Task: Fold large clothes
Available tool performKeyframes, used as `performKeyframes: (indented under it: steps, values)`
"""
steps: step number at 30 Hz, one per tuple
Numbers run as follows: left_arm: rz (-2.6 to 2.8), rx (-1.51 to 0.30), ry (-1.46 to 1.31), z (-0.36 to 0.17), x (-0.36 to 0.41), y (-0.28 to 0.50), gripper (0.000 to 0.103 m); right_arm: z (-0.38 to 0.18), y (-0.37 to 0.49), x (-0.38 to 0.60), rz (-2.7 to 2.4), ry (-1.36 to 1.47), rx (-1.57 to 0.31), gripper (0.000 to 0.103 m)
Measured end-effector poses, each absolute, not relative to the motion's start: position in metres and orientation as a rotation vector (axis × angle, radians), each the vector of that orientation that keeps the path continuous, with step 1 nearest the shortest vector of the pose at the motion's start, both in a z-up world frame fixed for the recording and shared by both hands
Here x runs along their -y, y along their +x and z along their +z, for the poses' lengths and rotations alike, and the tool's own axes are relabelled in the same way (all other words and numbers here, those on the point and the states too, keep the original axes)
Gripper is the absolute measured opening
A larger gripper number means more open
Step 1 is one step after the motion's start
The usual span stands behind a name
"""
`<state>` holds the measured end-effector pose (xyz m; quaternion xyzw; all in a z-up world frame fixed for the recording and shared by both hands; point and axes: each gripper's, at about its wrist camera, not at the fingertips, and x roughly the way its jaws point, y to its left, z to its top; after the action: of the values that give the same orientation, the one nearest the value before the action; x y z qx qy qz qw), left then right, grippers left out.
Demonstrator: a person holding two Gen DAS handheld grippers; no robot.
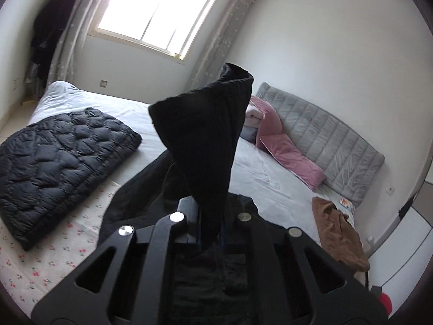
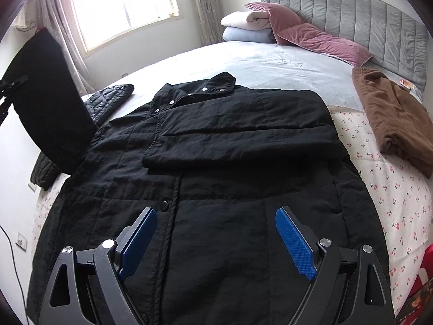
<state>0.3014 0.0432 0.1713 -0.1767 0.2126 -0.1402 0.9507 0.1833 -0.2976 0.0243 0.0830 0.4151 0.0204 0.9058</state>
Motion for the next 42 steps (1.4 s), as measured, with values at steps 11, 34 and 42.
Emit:
performKeyframes:
  steps: [11,34,42]
  values:
    - [-0.502,-0.711,-0.267,0.111,-0.037,0.308,0.043,0.013,0.183,0.315,0.069,0.293,-0.868,0.090]
    - [-0.408,-0.783,-0.100,0.052,-0.109,0.380,0.009,-0.020,0.350,0.235,0.192,0.146,-1.068,0.012]
    - [-0.485,-0.796,-0.091,0.030,-0.096,0.388,0.008,0.064,0.394,0.238,0.101,-0.002,-0.885,0.007]
